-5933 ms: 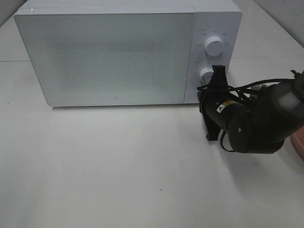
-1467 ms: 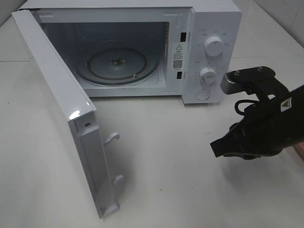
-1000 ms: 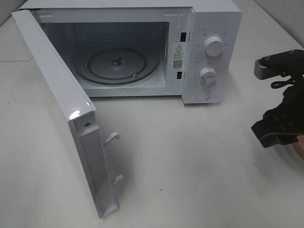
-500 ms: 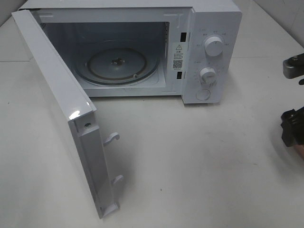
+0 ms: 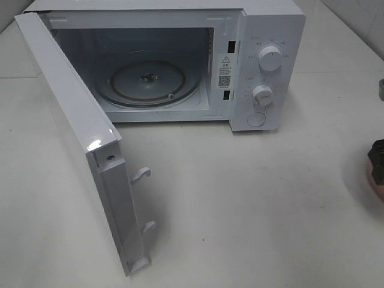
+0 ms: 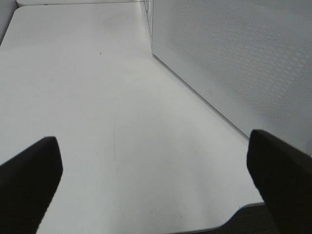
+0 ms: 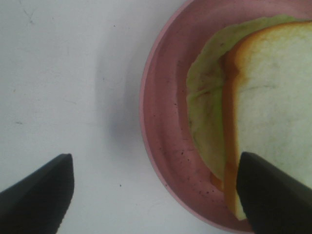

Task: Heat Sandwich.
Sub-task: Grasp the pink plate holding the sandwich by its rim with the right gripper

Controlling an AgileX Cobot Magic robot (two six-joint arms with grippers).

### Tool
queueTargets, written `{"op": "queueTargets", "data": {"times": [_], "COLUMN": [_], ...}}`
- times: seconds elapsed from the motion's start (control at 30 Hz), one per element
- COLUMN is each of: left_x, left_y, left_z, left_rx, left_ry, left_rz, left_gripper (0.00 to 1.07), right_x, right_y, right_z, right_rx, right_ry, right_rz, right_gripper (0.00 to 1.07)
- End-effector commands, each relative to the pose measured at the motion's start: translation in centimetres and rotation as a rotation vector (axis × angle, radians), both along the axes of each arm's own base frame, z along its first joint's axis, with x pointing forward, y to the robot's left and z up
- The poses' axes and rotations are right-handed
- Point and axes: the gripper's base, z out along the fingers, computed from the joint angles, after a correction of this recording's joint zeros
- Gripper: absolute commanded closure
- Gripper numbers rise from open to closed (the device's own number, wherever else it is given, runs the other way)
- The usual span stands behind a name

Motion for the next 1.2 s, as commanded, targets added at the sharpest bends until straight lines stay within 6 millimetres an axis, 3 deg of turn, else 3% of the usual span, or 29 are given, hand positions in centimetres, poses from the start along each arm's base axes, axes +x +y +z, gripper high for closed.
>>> {"op": "queueTargets", "data": {"times": [0.03,0.73,1.1,1.2], "left_x": [-0.2,-0.2,-0.2,-0.2], "left_y": [0.0,0.0,0.0,0.0], "left_z": [0.0,0.0,0.0,0.0], "left_rx": [-0.006,-0.006,-0.006,-0.006], "left_ry": [-0.018,-0.018,-0.018,-0.018], "left_rz": [-0.007,-0.007,-0.007,-0.007], "left_gripper": [0.09,0.09,0.09,0.09], "right_x": [0.8,2.9,3.2,3.2], "right_y": [0.0,0.3,0.3,0.3], "right_z": [-1.3,-7.1,-7.4,-7.4], "right_rx": [0.016,0.051,0.051,0.048], "right_ry": [0.021,0.084,0.080,0.086], "right_rz": [-0.012,0.002,0.008,0.010], "right_gripper": [0.23,0.27,0.31,0.38]}}
